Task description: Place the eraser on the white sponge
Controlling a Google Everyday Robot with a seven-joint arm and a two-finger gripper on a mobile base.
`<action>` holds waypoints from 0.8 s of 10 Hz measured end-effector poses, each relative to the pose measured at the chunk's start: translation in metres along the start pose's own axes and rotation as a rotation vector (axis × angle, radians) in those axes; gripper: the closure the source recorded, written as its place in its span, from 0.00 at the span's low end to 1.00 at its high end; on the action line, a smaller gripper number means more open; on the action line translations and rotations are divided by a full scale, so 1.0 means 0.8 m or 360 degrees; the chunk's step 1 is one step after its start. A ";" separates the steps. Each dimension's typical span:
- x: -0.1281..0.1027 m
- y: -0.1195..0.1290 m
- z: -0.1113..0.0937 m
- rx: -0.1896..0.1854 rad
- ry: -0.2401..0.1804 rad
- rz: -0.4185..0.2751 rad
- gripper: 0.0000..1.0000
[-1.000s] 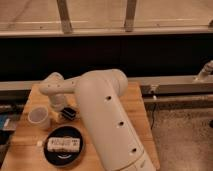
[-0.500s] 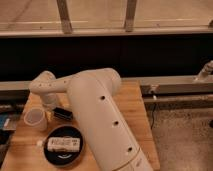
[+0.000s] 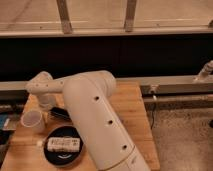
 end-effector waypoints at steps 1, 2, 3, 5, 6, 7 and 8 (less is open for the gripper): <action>-0.002 0.003 0.002 -0.0002 0.0010 -0.0017 0.49; -0.002 0.006 0.003 -0.0001 0.0022 -0.0028 0.59; 0.000 0.005 0.002 0.0004 0.0028 -0.0030 0.67; 0.012 0.002 0.002 0.0019 0.0060 -0.0036 0.90; 0.014 0.002 0.003 0.0024 0.0069 -0.0037 0.96; 0.019 0.002 0.003 0.0031 0.0080 -0.0029 1.00; 0.027 -0.002 0.003 0.0041 0.0091 -0.0015 1.00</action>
